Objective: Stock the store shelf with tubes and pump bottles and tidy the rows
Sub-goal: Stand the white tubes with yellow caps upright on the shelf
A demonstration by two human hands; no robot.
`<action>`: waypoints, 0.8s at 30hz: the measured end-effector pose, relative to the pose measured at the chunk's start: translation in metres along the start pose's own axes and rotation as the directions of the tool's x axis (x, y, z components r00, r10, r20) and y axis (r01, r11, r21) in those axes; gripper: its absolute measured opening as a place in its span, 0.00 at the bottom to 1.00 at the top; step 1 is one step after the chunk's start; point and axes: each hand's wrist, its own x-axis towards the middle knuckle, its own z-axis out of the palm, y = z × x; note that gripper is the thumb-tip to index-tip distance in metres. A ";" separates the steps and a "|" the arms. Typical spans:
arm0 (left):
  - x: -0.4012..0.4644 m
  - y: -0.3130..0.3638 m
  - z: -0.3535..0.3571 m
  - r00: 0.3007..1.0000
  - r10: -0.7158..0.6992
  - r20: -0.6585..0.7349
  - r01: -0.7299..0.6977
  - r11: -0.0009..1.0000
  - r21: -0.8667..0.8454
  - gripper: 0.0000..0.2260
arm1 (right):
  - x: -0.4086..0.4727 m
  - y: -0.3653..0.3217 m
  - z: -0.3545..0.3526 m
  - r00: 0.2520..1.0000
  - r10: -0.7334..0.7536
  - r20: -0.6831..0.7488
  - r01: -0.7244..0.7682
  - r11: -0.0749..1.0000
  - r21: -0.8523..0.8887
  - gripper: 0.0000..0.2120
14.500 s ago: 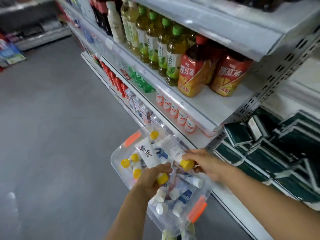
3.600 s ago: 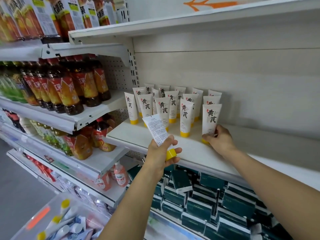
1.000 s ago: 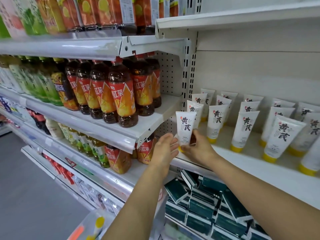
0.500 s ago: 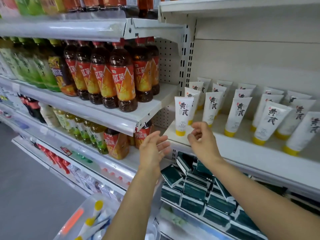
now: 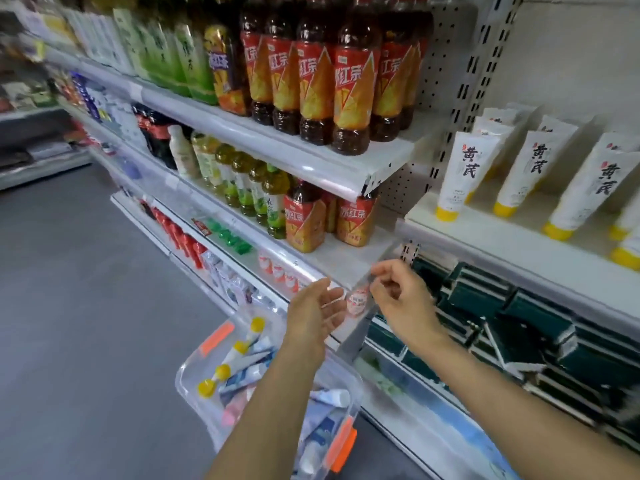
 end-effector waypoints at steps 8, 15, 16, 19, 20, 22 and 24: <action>0.021 -0.023 -0.091 0.964 -0.072 -0.258 0.040 0.991 -0.128 0.05 | 0.006 0.023 0.096 0.927 0.042 0.372 -0.025 0.998 -0.053 0.07; 0.061 -0.055 -0.180 0.865 -0.167 -0.472 0.121 0.984 -0.128 0.07 | 0.014 0.086 0.190 0.770 0.170 0.615 -0.077 0.982 -0.175 0.08; 0.069 -0.059 -0.191 0.851 -0.162 -0.499 0.121 0.986 -0.114 0.07 | 0.016 0.094 0.202 0.755 0.182 0.630 -0.076 0.978 -0.192 0.09; 0.092 -0.067 -0.214 0.826 -0.114 -0.552 0.121 0.992 -0.024 0.09 | 0.026 0.115 0.235 0.698 0.240 0.675 -0.076 0.962 -0.263 0.07; 0.102 -0.070 -0.221 0.820 -0.095 -0.564 0.127 0.992 0.017 0.09 | 0.030 0.121 0.246 0.682 0.259 0.684 -0.077 0.956 -0.284 0.07; 0.124 -0.076 -0.234 0.811 -0.025 -0.585 0.124 0.984 0.131 0.07 | 0.038 0.131 0.268 0.656 0.274 0.704 -0.056 0.947 -0.316 0.08; 0.146 -0.088 -0.249 0.801 0.066 -0.595 0.153 0.939 0.309 0.04 | 0.043 0.137 0.289 0.622 0.273 0.734 -0.017 0.942 -0.336 0.09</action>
